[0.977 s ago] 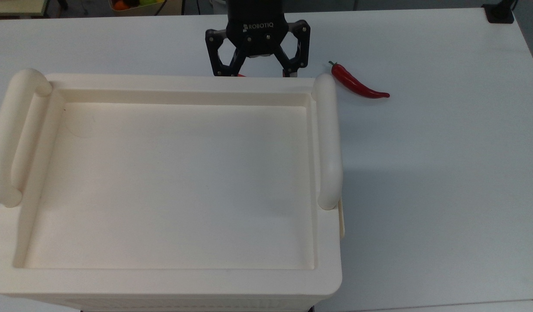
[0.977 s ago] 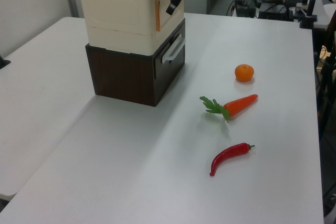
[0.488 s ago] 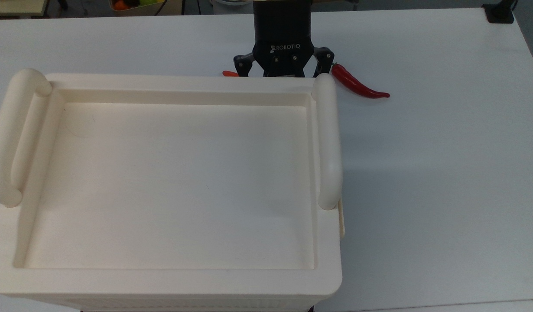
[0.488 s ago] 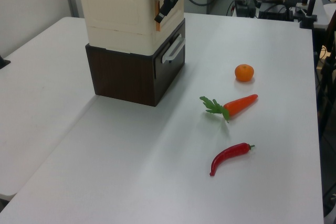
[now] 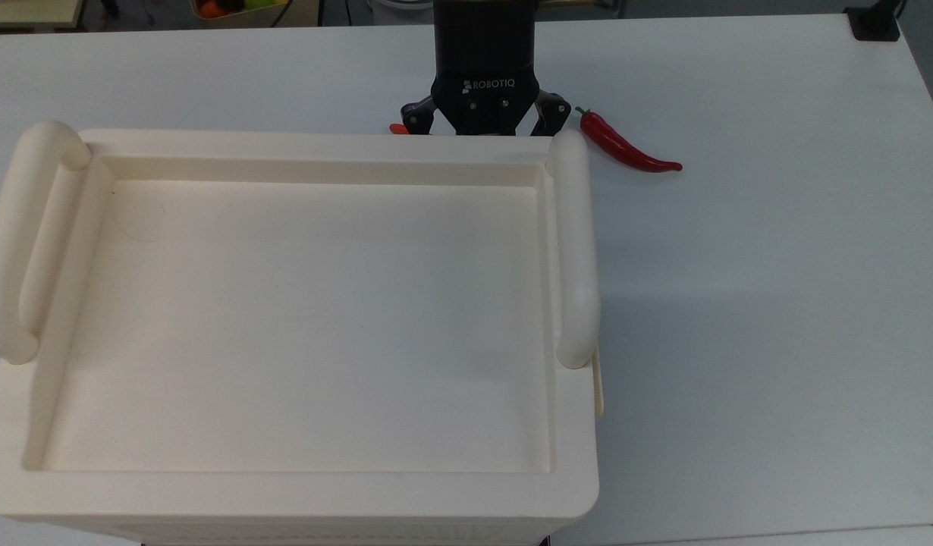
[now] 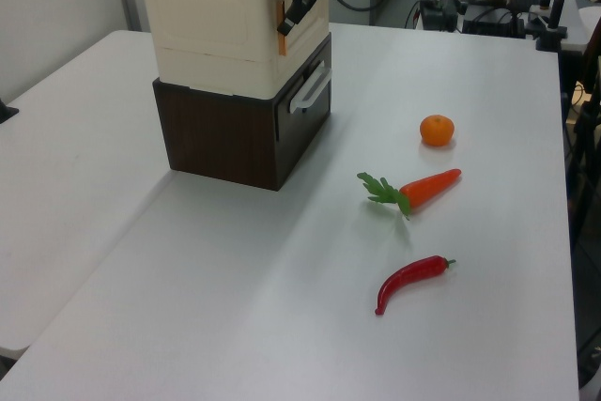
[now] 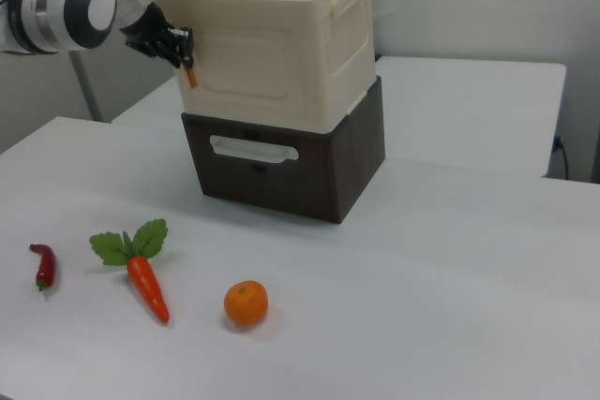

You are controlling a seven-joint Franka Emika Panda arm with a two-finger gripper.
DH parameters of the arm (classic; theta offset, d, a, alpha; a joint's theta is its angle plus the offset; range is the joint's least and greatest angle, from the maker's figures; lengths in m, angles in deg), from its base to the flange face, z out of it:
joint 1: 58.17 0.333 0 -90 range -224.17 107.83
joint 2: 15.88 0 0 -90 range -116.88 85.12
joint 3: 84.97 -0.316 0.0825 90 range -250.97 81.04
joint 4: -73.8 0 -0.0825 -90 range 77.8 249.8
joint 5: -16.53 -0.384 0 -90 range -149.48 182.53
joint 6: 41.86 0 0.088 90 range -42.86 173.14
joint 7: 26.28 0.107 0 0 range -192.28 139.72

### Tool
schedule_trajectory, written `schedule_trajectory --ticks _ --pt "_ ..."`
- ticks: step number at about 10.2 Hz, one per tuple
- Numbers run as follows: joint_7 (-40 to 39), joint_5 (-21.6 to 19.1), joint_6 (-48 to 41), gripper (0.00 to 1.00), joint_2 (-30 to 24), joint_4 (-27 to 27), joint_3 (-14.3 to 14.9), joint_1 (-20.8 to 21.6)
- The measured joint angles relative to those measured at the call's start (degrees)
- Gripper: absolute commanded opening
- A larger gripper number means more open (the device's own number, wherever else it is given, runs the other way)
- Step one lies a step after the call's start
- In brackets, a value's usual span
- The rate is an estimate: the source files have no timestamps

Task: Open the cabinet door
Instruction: 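Hold the door edge and begin pulling it outward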

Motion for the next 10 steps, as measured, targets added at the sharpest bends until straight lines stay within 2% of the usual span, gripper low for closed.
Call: schedule_trajectory --ticks 1,2,7,10 --pt "0.0 0.2 0.0 0.01 0.0 0.0 0.2 0.0" --pt "0.0 0.1 0.0 0.00 0.0 0.0 0.3 0.1" --pt "0.5 0.1 0.0 0.00 -0.3 0.2 0.4 0.2" --pt "-0.2 -0.1 -0.6 0.00 -2.9 3.4 0.4 0.3"
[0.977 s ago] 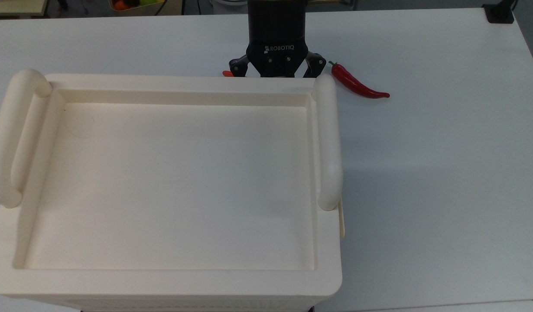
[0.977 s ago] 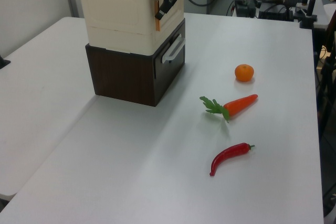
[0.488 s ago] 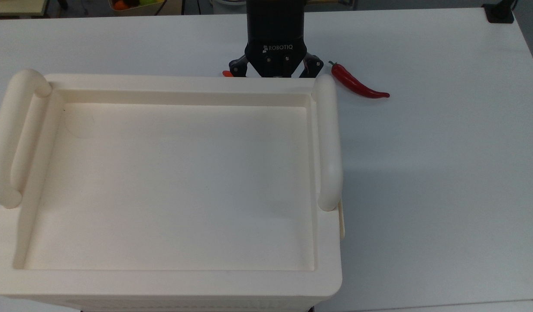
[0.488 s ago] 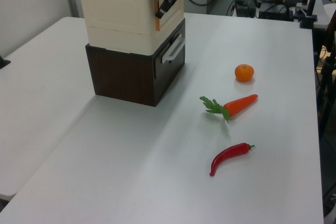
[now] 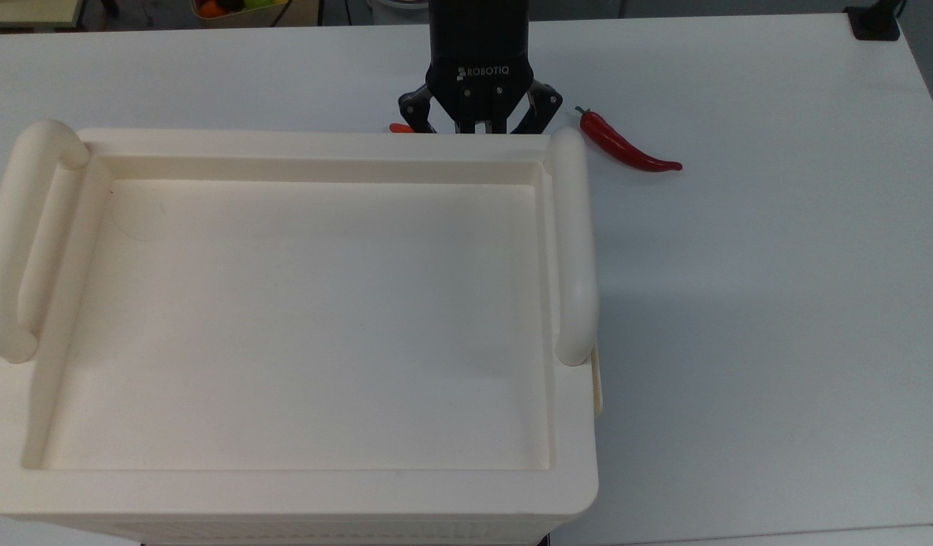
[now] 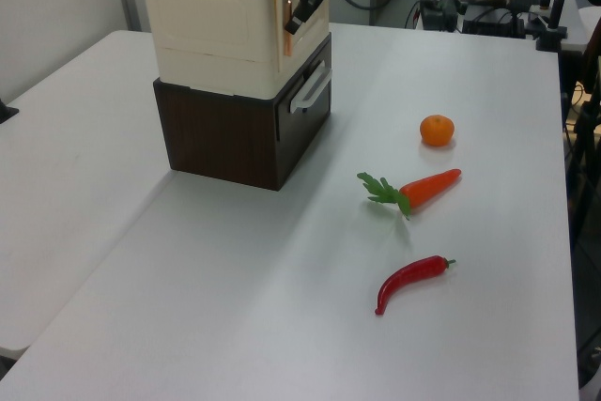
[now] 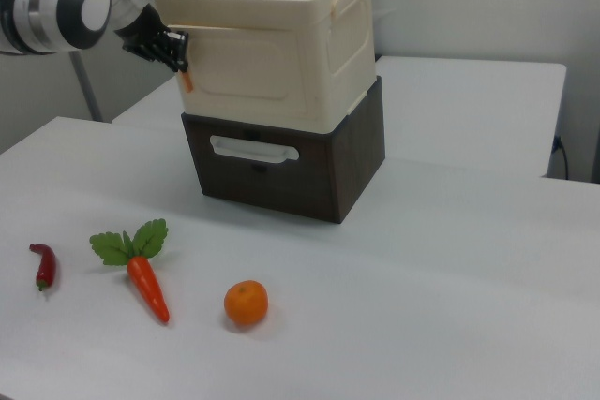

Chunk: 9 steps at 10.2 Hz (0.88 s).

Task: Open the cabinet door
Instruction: 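Hold the door edge and begin pulling it outward, then swing the door open around its hinge and release it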

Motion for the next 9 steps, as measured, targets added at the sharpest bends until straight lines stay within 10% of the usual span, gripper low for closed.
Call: schedule_trajectory --ticks 5,6,7,9 --pt "-3.3 -1.6 -11.3 0.06 -5.3 2.4 0.2 -1.2" --pt "-5.9 -2.9 -15.2 0.32 -6.6 2.6 0.5 -2.4" --pt "-9.7 -4.5 -19.5 0.99 -8.1 2.7 1.2 -4.0" --pt "-16.2 -5.7 -27.4 1.00 -10.7 3.2 2.6 -8.0"
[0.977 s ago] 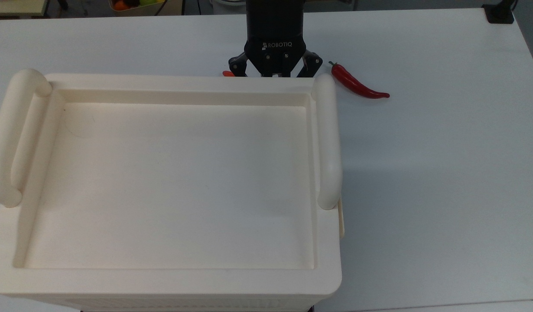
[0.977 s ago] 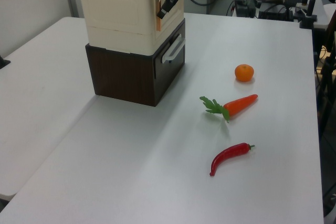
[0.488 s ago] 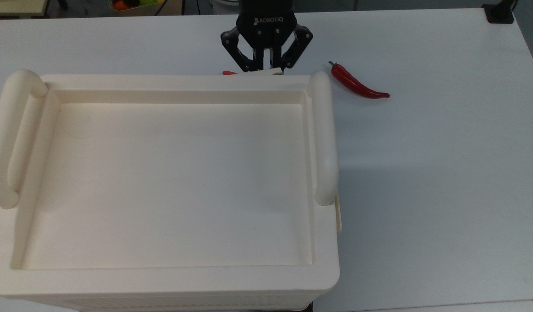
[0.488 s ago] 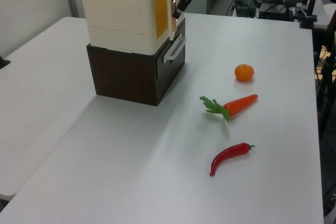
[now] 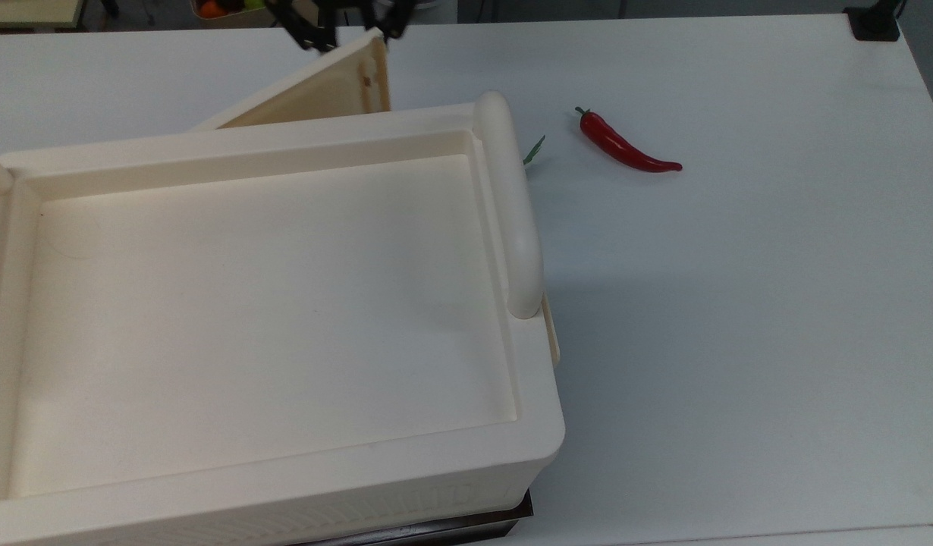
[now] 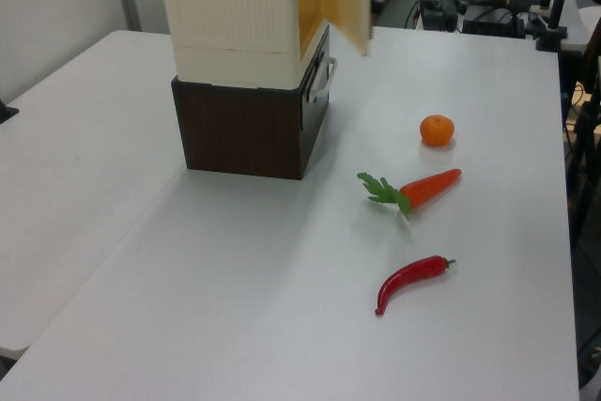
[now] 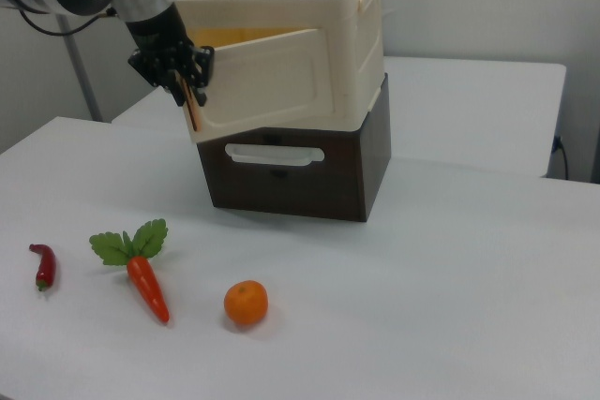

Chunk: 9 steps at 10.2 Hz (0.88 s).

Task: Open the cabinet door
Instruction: 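Swing the door open around its hinge and release it, then withdraw the open gripper away from the swung-open door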

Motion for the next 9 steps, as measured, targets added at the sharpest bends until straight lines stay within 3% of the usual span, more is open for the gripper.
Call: schedule_trajectory --ticks 3,9 --pt "-6.0 0.0 -7.1 1.00 -2.5 0.2 0.9 -5.4" --pt "-6.4 0.2 -23.6 1.00 -8.8 0.1 1.7 -16.1"
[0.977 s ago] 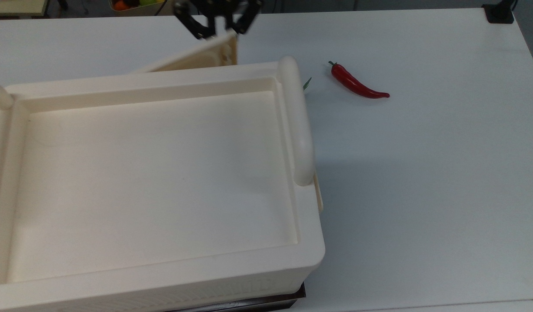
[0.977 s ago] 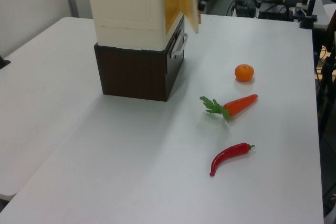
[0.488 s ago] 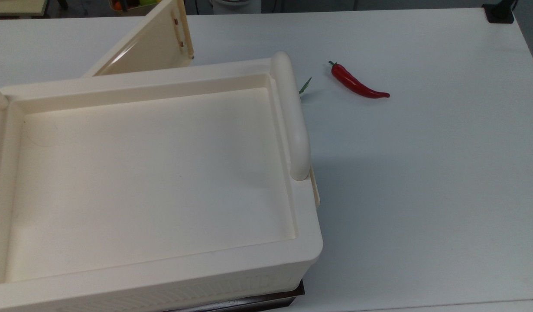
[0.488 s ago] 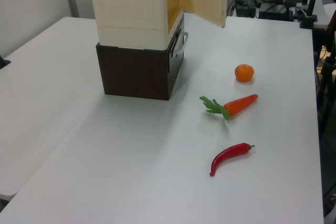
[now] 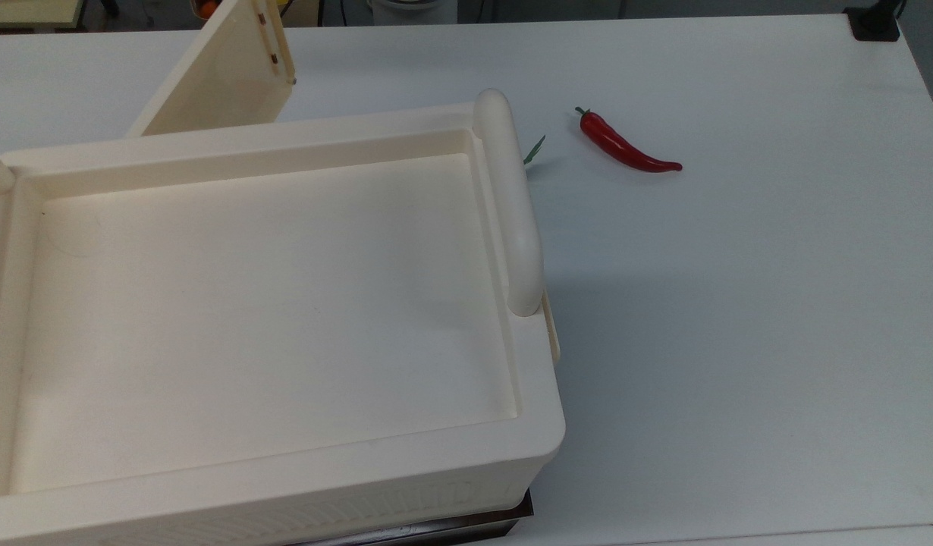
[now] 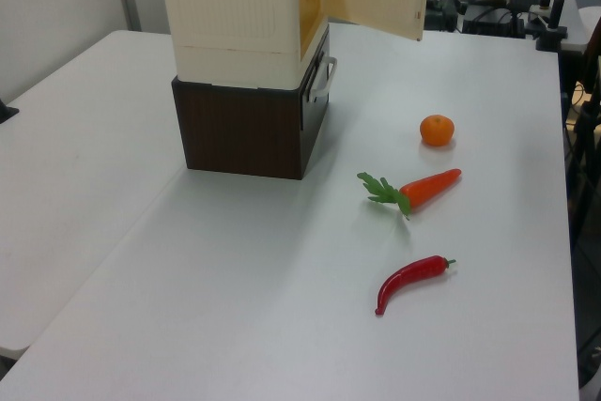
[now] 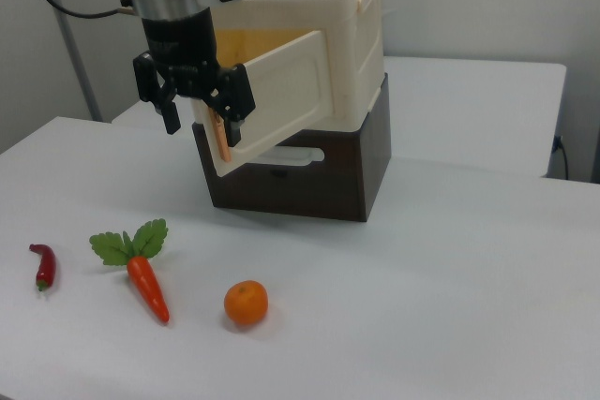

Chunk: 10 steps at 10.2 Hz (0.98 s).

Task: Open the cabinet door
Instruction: 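Withdraw the open gripper away from the swung-open door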

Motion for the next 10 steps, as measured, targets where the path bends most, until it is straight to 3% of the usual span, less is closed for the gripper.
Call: schedule_trajectory --ticks 4,8,10 --pt "13.6 2.9 -1.0 1.00 -0.9 0.1 -2.2 0.3" --pt "18.0 4.0 -0.7 1.00 1.1 0.1 -5.8 8.1" --pt "18.3 4.0 2.1 1.00 3.1 0.0 -6.0 10.7"
